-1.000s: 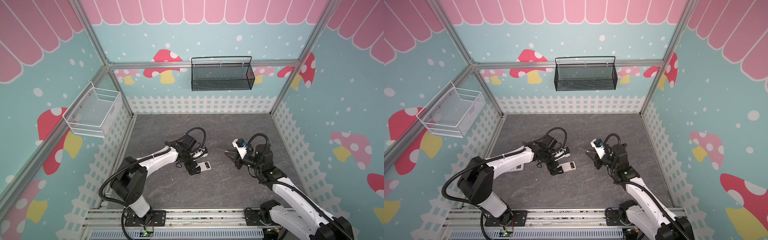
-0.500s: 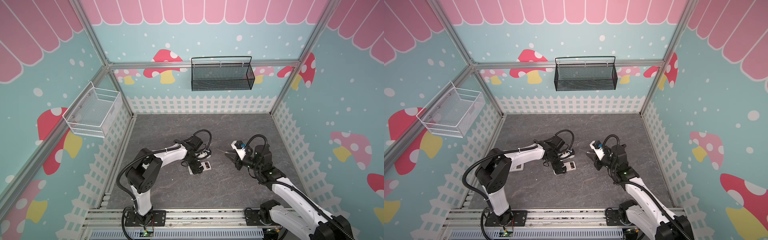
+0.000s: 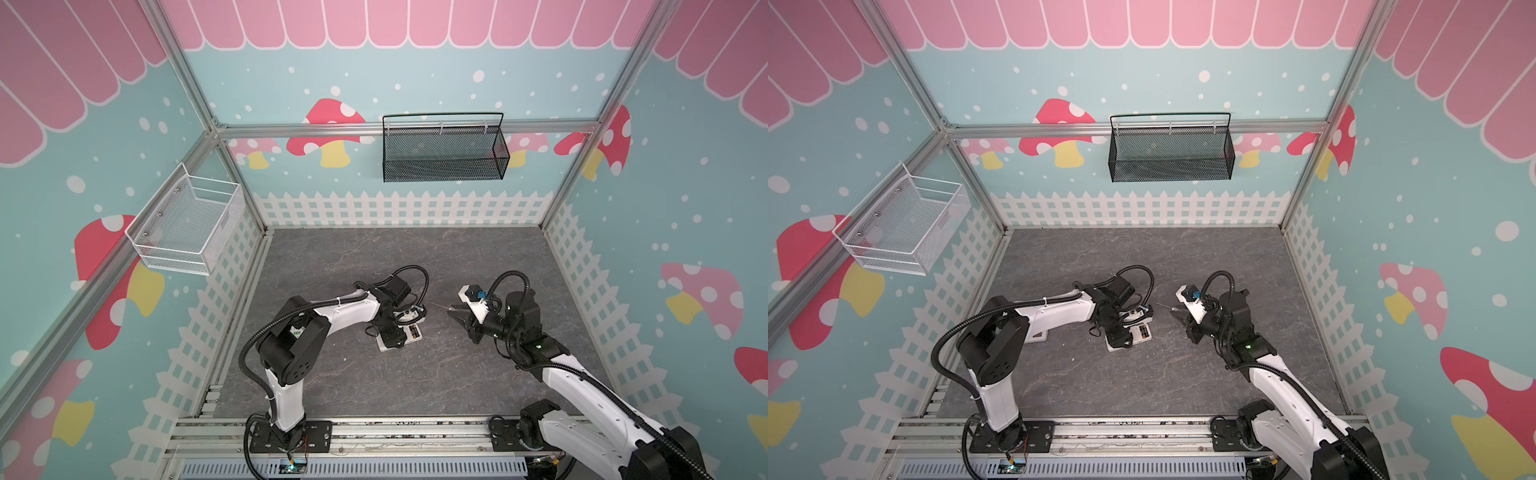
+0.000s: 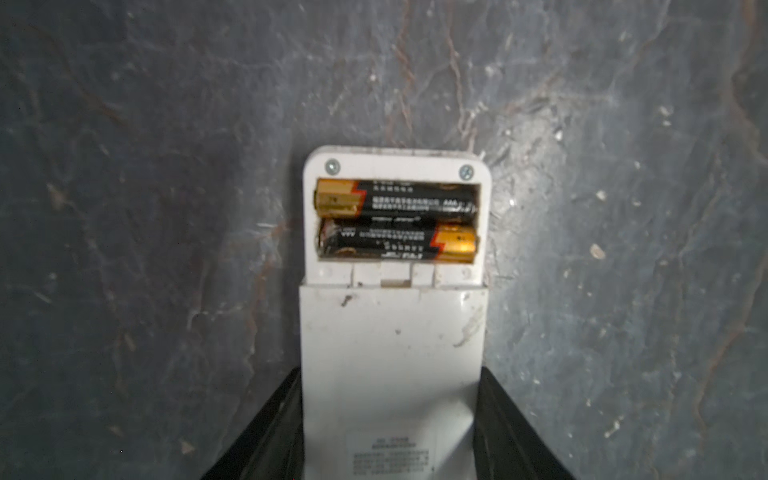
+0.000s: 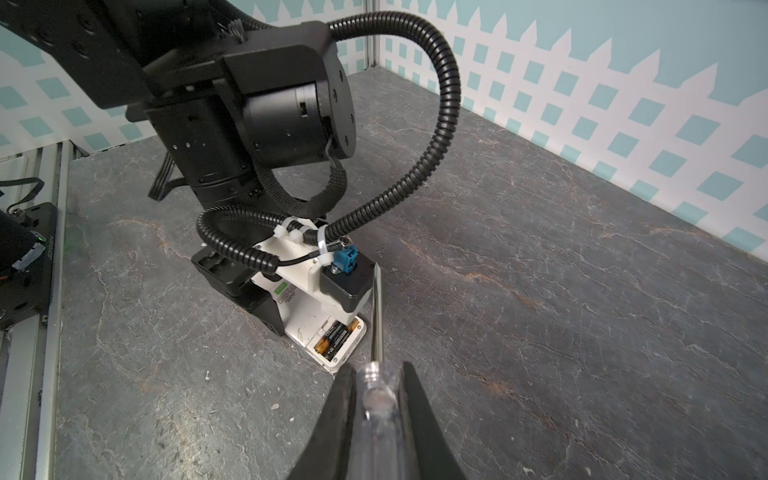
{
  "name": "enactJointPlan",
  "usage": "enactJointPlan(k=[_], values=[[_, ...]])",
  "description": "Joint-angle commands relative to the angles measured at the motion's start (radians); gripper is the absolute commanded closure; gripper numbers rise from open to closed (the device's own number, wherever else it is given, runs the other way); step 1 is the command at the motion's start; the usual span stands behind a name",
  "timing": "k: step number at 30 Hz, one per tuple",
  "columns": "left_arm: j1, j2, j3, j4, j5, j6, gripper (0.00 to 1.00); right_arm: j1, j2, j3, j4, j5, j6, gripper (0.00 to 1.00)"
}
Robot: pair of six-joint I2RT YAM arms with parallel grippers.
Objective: Unload the batteries from the remote control
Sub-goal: 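Grasp the TCL remote with the left gripper while the right gripper holds the screwdriver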
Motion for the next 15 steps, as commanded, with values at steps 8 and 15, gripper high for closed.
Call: enactJointPlan(k=[8,15], values=[[-0.01,-0.2,-0.22,-0.032,0.049,0.095,0.5,0.072,0.015,0.034,-0.086,-0.058,-0.15,1.0],[-0.01,-0.228,-0.262,-0.002,0.025,0.135,0.51,0.166,0.063,0.114,-0.327,-0.146,-0.439,1.0]])
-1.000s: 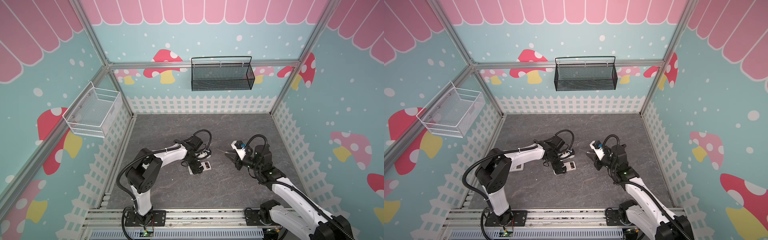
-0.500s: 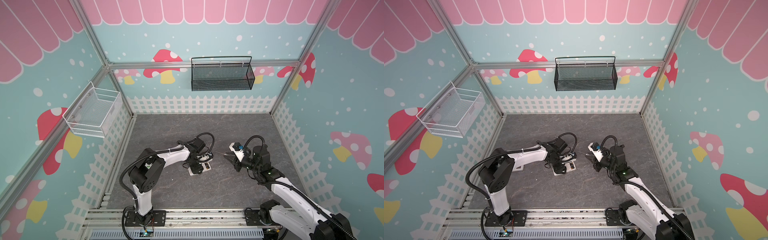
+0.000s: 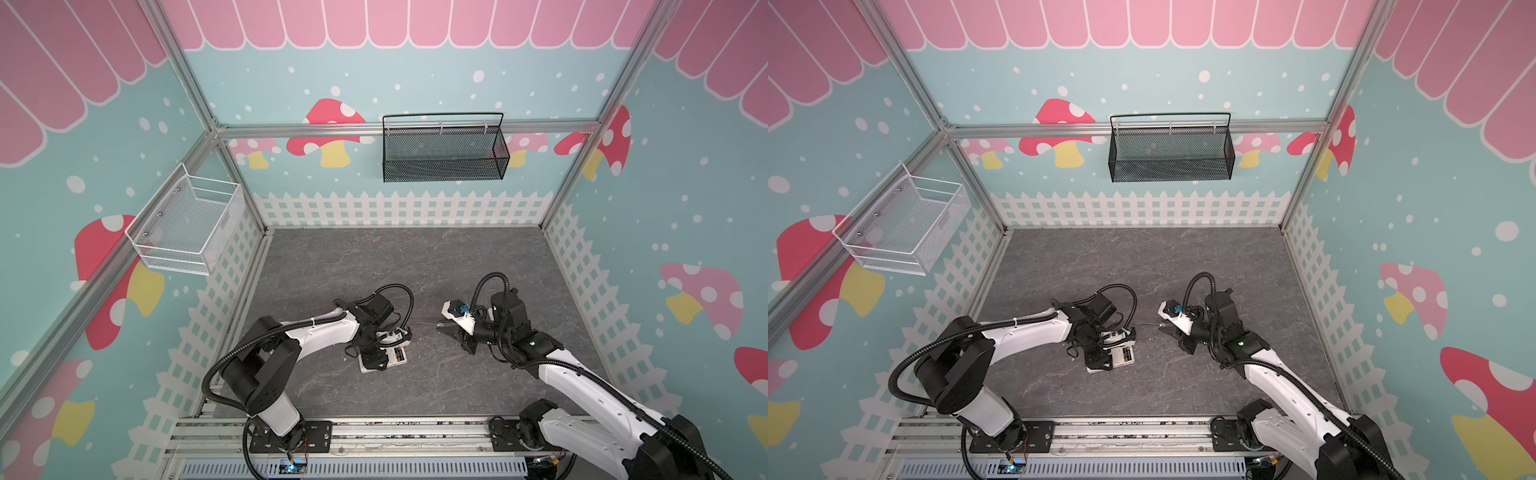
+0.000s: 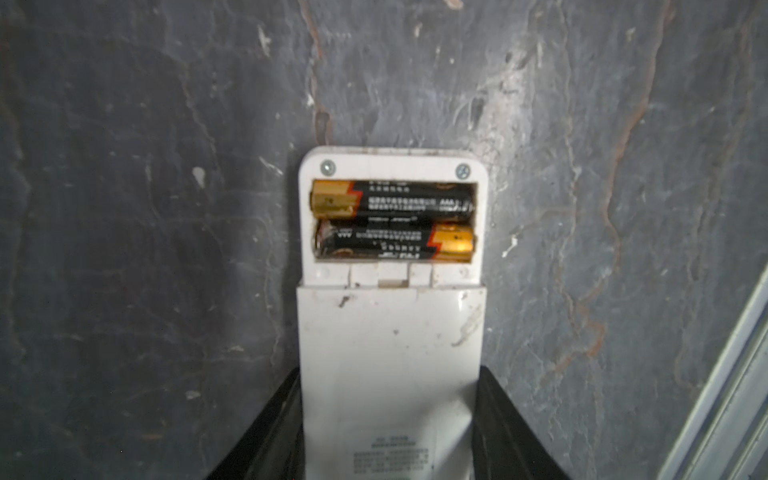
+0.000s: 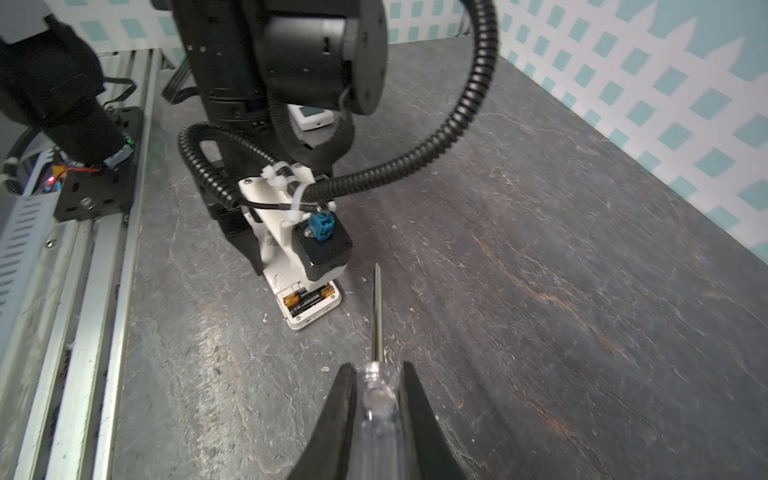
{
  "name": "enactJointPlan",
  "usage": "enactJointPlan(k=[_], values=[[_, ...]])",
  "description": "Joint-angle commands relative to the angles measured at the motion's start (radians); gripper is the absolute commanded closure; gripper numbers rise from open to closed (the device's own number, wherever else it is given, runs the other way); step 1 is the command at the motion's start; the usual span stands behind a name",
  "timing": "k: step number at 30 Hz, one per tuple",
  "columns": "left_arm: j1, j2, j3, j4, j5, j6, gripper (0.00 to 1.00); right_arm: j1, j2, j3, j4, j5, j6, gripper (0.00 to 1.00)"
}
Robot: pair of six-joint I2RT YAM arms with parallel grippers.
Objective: Unload the batteries from the remote control
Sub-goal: 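Grasp the TCL remote with the left gripper while the right gripper holds the screwdriver, then bring the screwdriver tip to the battery compartment with the right gripper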
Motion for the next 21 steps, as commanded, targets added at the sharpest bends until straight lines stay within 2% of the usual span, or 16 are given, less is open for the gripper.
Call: enactJointPlan(k=[1,5,11,15,21], values=[[-0.008,-0.005,0.001,0.009,-0.001,0.034,0.52,0.028,0.027,0.022,-0.12,-0.088,-0.199,1.0],[-0.008,0.014,0.003,0.009,0.018,0.026,0.52,0.056,0.096,-0.009,-0.063,-0.157,-0.22,1.0],[-0.01,0.034,0.009,0.0,0.028,0.044,0.52,0.098,0.271,0.007,-0.036,-0.146,-0.238,1.0],[-0.01,0.039,0.023,-0.022,0.035,0.047,0.4,0.101,0.341,0.041,-0.028,-0.137,-0.238,1.0],[0.016,-0.013,0.04,-0.121,0.037,0.049,0.2,0.06,0.287,0.01,0.019,-0.115,-0.204,1.0]])
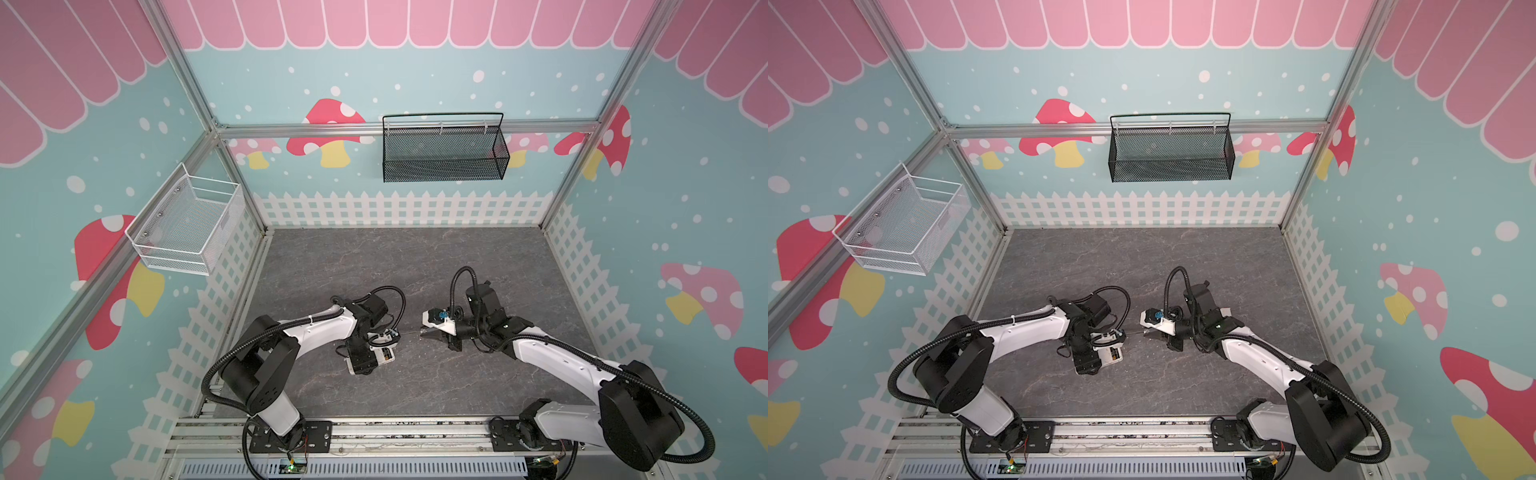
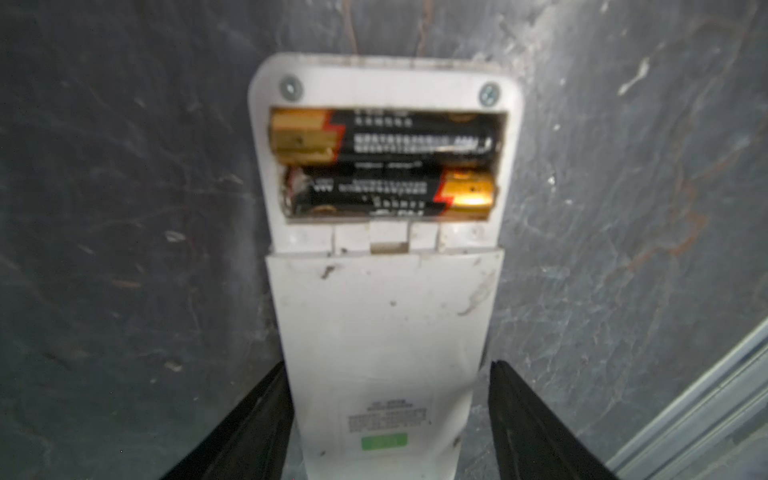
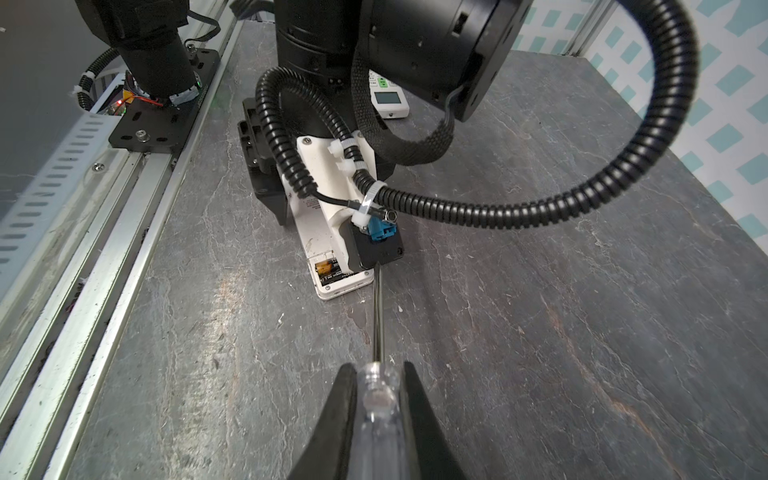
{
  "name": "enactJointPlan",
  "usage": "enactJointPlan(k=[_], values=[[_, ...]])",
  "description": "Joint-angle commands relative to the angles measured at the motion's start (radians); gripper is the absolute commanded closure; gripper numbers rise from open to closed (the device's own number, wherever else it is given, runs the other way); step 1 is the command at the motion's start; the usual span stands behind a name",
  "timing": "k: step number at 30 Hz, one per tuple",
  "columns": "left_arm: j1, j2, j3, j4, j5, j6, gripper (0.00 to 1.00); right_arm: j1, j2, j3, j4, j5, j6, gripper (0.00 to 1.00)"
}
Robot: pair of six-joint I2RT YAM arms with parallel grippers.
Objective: Unload the batteries from the remote control
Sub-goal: 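Bring the screwdriver tip to the battery compartment with the right gripper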
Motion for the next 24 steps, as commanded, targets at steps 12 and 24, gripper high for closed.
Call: enactJointPlan(k=[12,24], values=[[0.077,-0.089,-0.078,0.141,0.167,0.108,0.09,-0.022,0.012,-0.056,-0.072,-0.024,-0.013,1.0],[0.121,-0.087,-0.121,0.169,0.248,0.177,0.18,0.053,0.192,0.096,-0.118,-0.083,-0.092,1.0]])
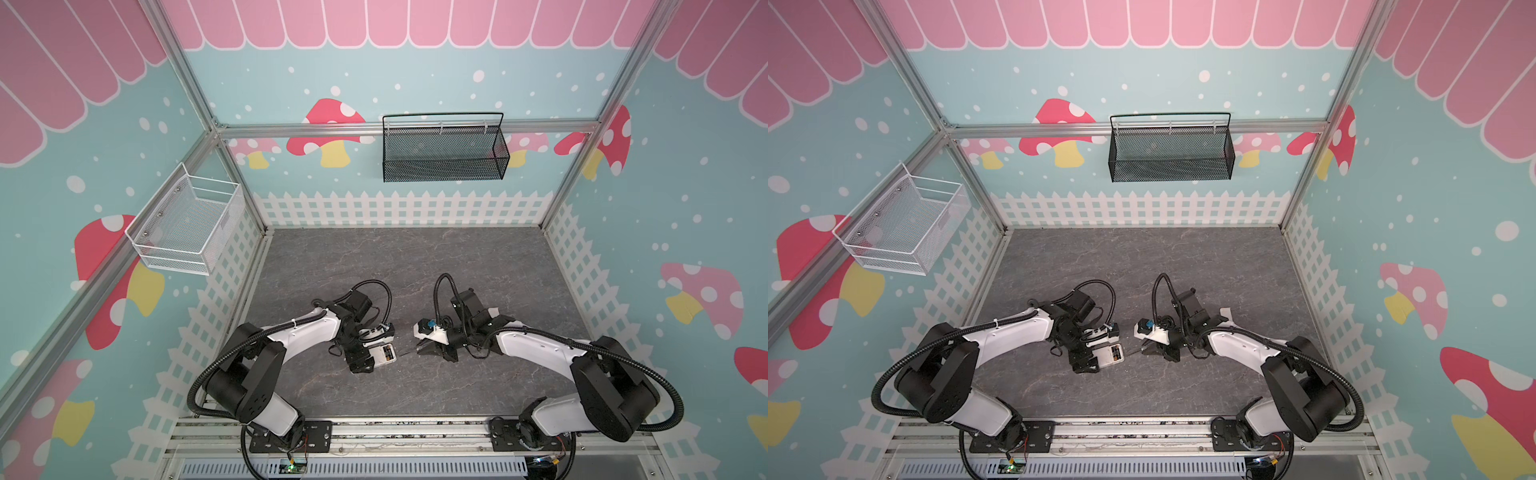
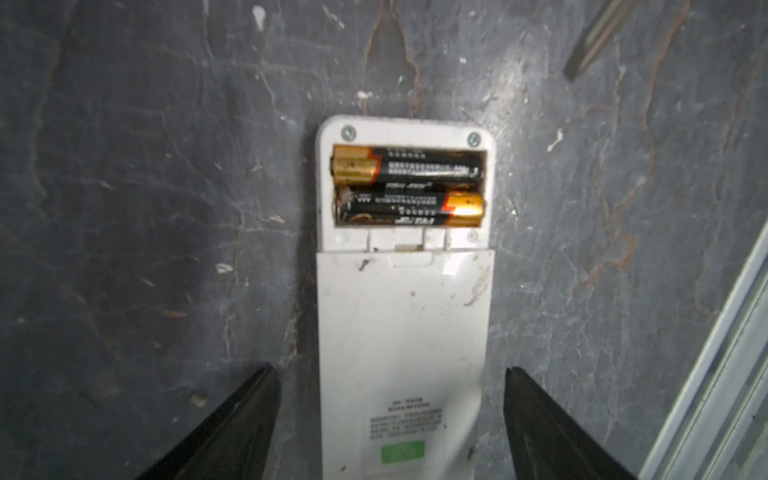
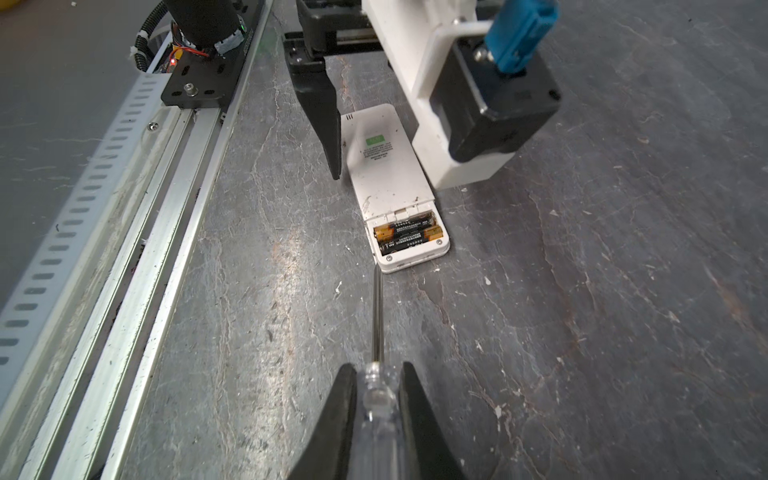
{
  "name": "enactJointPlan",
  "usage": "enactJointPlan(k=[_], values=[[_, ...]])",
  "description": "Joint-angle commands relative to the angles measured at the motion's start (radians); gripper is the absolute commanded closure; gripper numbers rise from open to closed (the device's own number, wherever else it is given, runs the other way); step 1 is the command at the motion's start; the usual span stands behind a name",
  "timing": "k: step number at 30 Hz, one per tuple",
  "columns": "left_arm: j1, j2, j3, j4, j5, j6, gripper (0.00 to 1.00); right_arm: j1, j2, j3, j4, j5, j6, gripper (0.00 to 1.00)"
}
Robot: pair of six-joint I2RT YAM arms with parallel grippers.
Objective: Unload the batteries from the remote control
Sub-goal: 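Bring the screwdriver tip to the battery compartment with the right gripper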
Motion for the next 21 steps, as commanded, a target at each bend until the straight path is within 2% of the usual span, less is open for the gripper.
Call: enactJointPlan(k=[1,9,21], values=[[-0.01,0.005,-0.017,0.015,0.057,0.065,0.2,0.004,0.025,0.054,-0.018,-0.06,-0.067,1.0],[-0.023,0.052,0.005,0.015,0.054,0.073,0.34,0.044,0.124,0.114,-0.088,-0.049,-0.158,1.0],[-0.037,0.06,-0.006,0.02,0.066,0.081,0.5,0.056,0.118,0.103,-0.064,-0.003,-0.191,1.0]])
